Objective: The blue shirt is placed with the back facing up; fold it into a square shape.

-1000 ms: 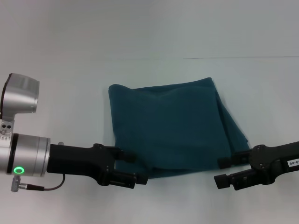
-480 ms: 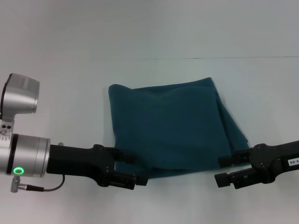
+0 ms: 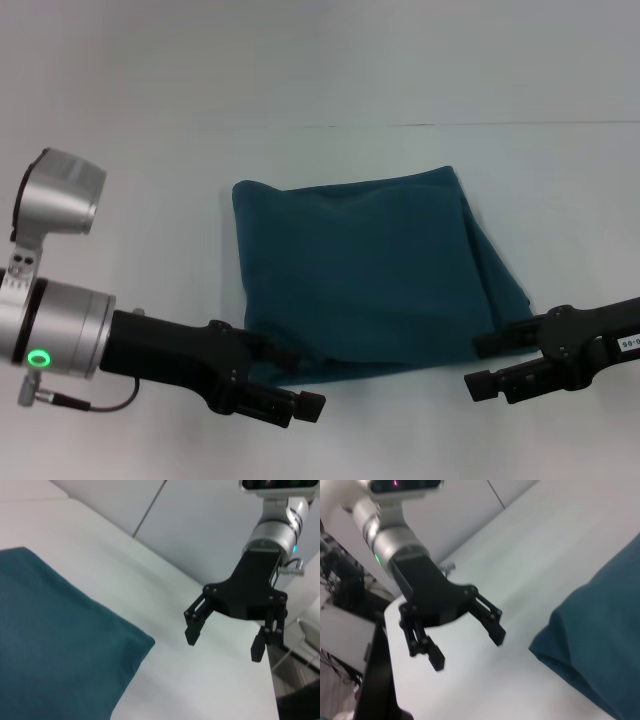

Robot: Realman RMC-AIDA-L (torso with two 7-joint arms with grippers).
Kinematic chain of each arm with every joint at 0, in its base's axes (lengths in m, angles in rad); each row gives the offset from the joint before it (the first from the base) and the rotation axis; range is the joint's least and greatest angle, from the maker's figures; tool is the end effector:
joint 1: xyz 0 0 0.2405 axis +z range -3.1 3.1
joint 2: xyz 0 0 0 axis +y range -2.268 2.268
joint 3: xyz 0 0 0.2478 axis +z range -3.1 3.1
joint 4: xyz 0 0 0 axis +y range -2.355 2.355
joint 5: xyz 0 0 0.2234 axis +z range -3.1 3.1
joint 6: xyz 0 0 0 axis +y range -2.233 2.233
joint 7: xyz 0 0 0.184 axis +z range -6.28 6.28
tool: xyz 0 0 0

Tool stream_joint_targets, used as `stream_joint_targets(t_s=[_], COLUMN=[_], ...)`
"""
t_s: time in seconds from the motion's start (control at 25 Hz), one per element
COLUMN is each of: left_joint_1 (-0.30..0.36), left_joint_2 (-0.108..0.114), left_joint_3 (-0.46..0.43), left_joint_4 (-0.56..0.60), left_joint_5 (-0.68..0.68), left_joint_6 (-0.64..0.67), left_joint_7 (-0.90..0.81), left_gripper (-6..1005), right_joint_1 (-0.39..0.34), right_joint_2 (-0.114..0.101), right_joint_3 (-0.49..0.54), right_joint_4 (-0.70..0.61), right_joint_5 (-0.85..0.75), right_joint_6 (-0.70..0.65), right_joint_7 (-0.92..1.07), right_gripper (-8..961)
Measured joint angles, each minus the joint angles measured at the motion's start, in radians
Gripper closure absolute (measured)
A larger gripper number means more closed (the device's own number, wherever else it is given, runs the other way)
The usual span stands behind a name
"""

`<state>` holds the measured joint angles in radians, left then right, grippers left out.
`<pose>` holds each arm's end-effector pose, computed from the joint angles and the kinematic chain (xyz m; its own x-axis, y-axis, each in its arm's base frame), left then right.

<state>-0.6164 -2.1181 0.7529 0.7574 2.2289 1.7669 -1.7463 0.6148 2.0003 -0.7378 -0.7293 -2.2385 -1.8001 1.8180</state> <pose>-0.2146 0.3205 -0.0519 0.7814 0.5693 0.2556 0.5384 -0.8221 0.1850 0.2420 0.3299 -0.0102 0.7455 -0.6340 -0.2053 -0.6190 -0.7729 0.1391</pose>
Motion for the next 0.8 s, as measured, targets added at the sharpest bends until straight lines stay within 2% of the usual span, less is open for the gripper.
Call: stream_joint_targets(t_s=[0.16,0.24,0.44,0.8], left_joint_1=[-0.021,-0.028,-0.025,-0.024], left_joint_2=[0.016,0.016,0.007,0.007], left_joint_3=[0.057,0.072,0.084,0.089], left_joint_4=[0.028,0.03,0.025,0.019], left_joint_5=[0.001,0.001,0.001,0.001], left_joint_6=[-0.002,-0.011,-0.044,-0.049], left_joint_7=[-0.04,-0.041,-0.03,-0.039], left_gripper=[135,135,135,135], right_joint_1=[0.029,0.039,0.043,0.046], right_joint_2=[-0.01,-0.01,0.001,0.028], right_joint_3=[-0.006,-0.009,-0.014,-0.004], right_joint_4=[-0.003,-0.002,0.0,-0.007], right_joint_5=[-0.038,-0.046,-0.048,-0.024], right_joint_6=[-0.009,-0.01,0.015,0.045], right_joint_7=[0.015,0.014,-0.019,-0.094], right_gripper=[87,87,87,87])
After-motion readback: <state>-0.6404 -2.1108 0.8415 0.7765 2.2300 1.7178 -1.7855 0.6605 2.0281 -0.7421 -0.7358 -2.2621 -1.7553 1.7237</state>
